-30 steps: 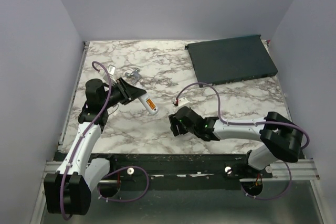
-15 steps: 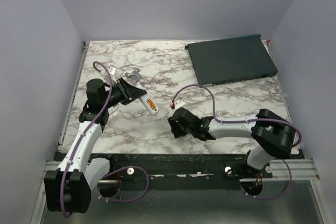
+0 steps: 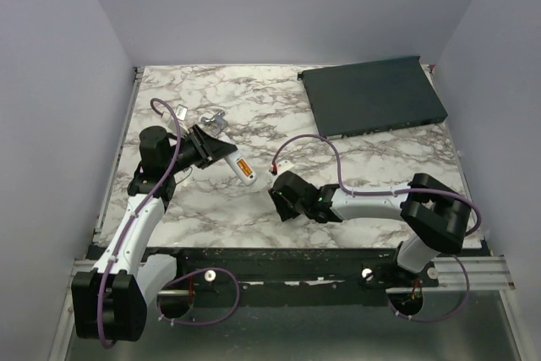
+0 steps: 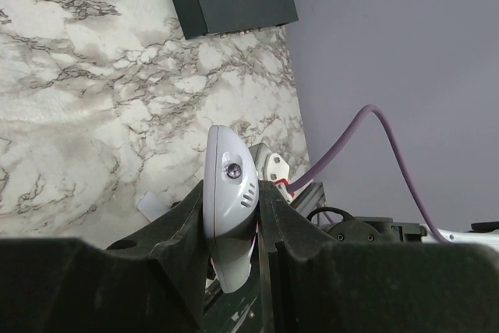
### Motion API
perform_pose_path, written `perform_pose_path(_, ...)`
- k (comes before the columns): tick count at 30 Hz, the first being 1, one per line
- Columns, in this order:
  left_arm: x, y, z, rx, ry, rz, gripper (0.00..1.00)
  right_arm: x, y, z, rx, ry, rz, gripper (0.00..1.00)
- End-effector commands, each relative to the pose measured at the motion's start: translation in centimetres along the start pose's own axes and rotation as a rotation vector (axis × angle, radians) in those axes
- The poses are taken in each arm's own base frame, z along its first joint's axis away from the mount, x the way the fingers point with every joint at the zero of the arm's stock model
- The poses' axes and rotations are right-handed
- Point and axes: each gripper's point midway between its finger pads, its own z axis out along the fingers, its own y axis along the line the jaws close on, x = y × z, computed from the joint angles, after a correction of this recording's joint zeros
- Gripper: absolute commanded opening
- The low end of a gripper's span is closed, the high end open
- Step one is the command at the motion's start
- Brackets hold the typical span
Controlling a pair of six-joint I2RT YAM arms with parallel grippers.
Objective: Load the batteries into the remote control
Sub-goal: Pick up the battery cover at the center of the board.
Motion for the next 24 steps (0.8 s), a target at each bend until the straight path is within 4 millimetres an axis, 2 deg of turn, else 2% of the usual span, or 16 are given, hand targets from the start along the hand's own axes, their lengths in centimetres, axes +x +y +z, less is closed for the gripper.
perform_pose_path(1, -0.6, -1.2, -0.1, 0.046, -0.005, 0.022, 0.0, 1.3, -0.4, 0.0, 0.027, 0.06, -0.043, 0.52)
perform_pose_path(6, -0.7, -1.4, 0.0, 0.05, -0.004, 0.024, 0.0, 2.0, -0.6, 0.2, 0.038, 0.088, -0.058, 0.47)
perform_pose_path(17, -0.6, -1.4, -0.1, 0.051, -0.004, 0.021, 0.0, 2.6, -0.8, 0.5, 0.074, 0.119, -0.095, 0.47)
perform_pose_path(24, -0.5, -1.1, 0.0, 0.048, -0.003, 0.018, 0.0, 2.6, -0.7, 0.5, 0.075, 0.114, -0.085, 0.37)
